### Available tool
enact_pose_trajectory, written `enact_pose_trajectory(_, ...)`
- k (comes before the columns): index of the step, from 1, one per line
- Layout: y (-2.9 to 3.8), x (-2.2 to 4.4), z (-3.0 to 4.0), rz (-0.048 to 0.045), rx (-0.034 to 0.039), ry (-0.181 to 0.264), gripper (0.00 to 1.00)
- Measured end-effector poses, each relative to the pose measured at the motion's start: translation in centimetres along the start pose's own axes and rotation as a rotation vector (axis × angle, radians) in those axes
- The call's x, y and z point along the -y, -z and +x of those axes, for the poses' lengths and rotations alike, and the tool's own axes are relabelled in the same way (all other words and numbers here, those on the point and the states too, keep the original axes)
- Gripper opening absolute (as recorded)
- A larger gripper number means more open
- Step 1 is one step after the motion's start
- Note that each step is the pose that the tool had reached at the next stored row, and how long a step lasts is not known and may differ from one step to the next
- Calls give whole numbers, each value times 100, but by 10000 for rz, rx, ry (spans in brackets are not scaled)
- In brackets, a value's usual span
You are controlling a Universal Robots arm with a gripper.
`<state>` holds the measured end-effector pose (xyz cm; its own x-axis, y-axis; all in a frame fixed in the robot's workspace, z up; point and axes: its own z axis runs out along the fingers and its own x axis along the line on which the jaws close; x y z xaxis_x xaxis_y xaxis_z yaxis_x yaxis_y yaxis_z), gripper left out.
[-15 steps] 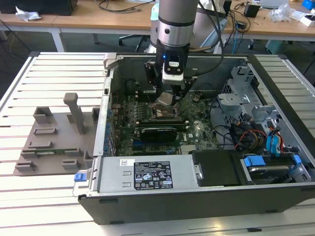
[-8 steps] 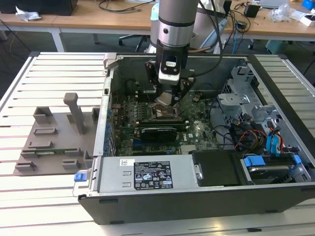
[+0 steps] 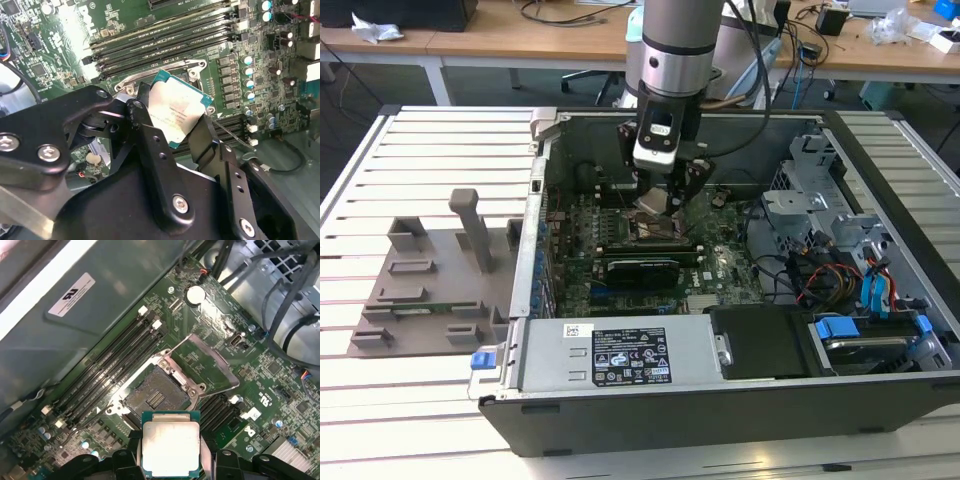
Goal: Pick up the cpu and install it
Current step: 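Place the cpu into insertion slot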
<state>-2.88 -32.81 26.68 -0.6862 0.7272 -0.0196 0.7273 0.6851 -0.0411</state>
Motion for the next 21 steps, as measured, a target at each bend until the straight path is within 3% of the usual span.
enact_pose_trajectory(21, -12, 0, 0, 50, -104, -2519, 55)
